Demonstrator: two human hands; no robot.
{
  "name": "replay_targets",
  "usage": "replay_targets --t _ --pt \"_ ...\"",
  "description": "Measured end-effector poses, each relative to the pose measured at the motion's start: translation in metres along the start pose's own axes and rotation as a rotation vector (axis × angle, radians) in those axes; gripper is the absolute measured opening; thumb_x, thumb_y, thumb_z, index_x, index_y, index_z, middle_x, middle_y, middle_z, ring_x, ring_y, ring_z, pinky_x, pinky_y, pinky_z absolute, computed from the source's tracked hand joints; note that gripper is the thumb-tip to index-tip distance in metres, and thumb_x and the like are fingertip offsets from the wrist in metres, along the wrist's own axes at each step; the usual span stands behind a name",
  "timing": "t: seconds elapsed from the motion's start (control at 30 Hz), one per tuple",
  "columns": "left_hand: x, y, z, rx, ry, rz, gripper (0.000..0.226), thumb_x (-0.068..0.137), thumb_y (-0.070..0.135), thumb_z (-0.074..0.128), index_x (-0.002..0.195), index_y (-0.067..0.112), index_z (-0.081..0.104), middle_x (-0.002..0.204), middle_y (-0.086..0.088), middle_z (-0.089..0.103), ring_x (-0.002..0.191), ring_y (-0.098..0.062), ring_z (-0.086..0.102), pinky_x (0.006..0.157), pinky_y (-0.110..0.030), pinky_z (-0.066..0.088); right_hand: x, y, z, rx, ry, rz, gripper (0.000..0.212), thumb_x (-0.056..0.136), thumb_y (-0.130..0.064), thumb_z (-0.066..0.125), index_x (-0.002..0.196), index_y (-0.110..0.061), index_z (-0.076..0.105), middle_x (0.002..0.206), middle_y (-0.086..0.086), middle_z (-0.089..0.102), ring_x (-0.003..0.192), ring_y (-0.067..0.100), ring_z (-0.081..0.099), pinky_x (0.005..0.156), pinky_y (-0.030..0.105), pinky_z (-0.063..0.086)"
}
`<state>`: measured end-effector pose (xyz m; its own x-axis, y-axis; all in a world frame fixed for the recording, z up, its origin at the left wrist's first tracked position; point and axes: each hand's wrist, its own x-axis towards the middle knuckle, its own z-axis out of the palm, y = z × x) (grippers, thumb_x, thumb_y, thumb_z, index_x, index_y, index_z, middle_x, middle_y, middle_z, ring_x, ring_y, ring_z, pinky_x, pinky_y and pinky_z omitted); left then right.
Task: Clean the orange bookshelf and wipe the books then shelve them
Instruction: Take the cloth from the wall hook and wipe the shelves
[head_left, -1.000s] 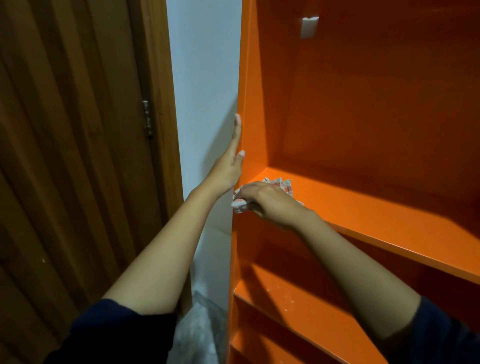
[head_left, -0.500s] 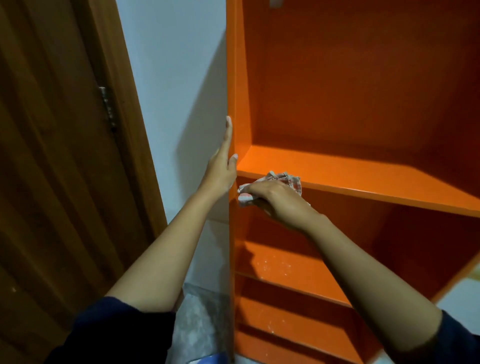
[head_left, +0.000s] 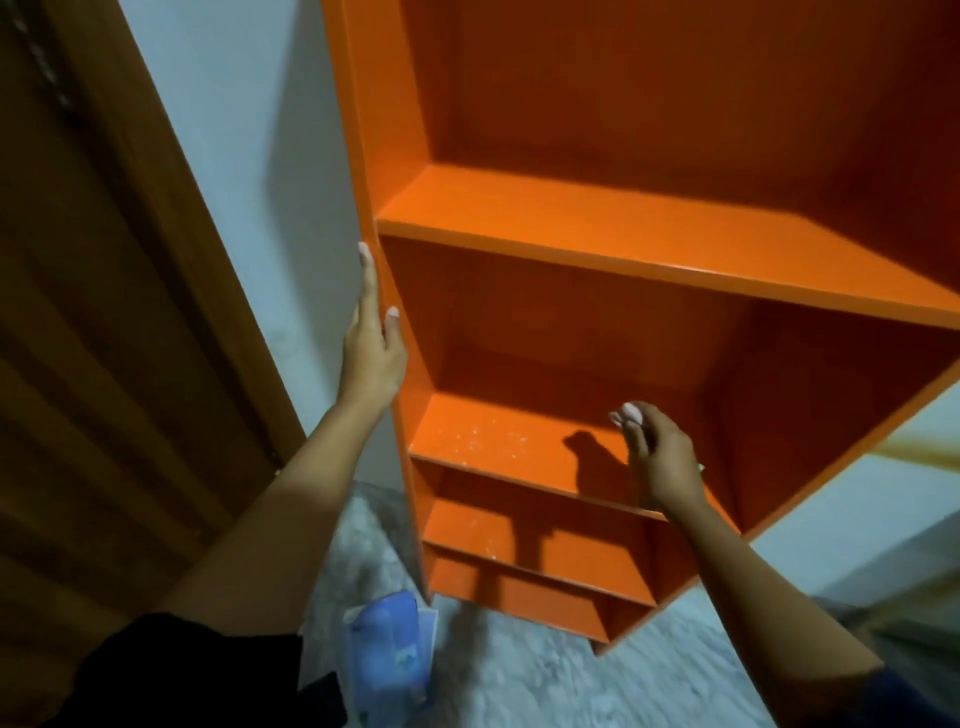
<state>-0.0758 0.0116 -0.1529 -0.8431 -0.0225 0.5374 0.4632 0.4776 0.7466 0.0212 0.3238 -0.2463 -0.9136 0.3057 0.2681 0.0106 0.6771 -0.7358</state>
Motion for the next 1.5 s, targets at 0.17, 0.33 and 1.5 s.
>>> replay_targets --t 0.17,0.33,1.5 --pt "-0.026 -0.02 0.031 0.076 0.121 -0.087 0.056 0.103 0.028 0.028 0.146 0.044 -0.004 0.15 -0.011 0.032 0.109 -0.05 0.049 0.084 -0.046 0.049 -0.003 0.078 -0.006 -0.275 0.133 0.213 0.038 0.1 -0.028 0.036 0.133 -0.012 0.049 0.128 0.015 0.057 0.114 0.037 0.054 0.086 0.048 0.047" --pt "-0.045 -0.029 0.053 0.121 0.202 -0.15 0.056 0.102 0.031 0.027 0.145 0.046 -0.004 0.149 -0.01 0.034 0.122 -0.038 0.048 0.096 -0.051 0.045 -0.006 0.118 0.014 -0.572 -0.122 0.27 0.052 0.1 -0.037 0.033 0.149 -0.022 0.025 0.154 0.01 0.027 0.136 0.035 0.03 0.105 0.047 0.026" --pt "-0.041 -0.035 0.048 0.094 0.118 -0.181 0.057 0.101 0.038 0.025 0.134 0.058 -0.017 0.141 -0.013 0.042 0.107 -0.039 0.057 0.087 -0.058 0.05 0.082 0.006 0.197 -0.575 -0.64 -0.4 0.064 0.097 -0.05 0.03 0.152 -0.028 0.003 0.159 -0.003 0.014 0.141 0.025 0.022 0.109 0.045 0.018"
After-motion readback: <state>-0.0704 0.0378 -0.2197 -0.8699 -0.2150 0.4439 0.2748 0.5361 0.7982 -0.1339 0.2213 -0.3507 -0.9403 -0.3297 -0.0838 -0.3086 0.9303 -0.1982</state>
